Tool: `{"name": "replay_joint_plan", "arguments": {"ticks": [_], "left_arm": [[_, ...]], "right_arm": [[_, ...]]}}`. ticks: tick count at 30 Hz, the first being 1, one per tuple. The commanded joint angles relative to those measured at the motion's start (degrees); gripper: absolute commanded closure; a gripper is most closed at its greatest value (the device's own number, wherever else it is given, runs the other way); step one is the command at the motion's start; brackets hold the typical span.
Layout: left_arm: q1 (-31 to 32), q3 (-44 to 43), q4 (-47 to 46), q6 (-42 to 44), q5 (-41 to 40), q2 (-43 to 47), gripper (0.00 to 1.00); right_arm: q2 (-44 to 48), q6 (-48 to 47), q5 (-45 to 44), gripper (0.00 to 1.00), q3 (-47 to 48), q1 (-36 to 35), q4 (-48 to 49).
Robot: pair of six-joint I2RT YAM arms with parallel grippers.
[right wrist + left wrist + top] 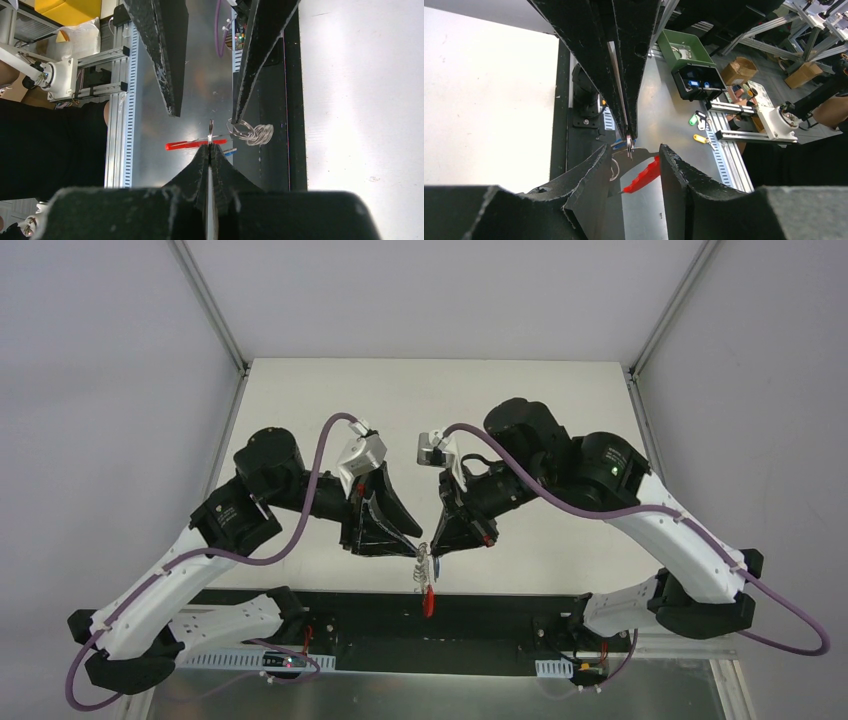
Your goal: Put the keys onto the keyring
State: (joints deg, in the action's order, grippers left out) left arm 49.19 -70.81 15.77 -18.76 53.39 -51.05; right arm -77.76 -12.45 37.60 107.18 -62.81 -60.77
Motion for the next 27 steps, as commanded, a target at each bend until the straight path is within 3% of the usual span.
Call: {"name": "replay_joint_plan", "arguments": {"ticks": [1,20,27], "left_arm": [[0.5,-1.8,1.3,1.8,-0.5,-0.2,0.61],[0.6,-2.5,3.9,3.7,-0.4,-2.2,0.69],[0.5,-2.9,4.8,4.4,-0.4,-2.6,0.83]], "right_arm": [[-0.4,0.5,0.9,1.00,0.9,0.4,1.1],[-2.7,1.0,-0.3,1.00,0.9,1.1,2.0],[-2.8,1.0,-0.6,1.00,0.9,1.4,2.1]]}}
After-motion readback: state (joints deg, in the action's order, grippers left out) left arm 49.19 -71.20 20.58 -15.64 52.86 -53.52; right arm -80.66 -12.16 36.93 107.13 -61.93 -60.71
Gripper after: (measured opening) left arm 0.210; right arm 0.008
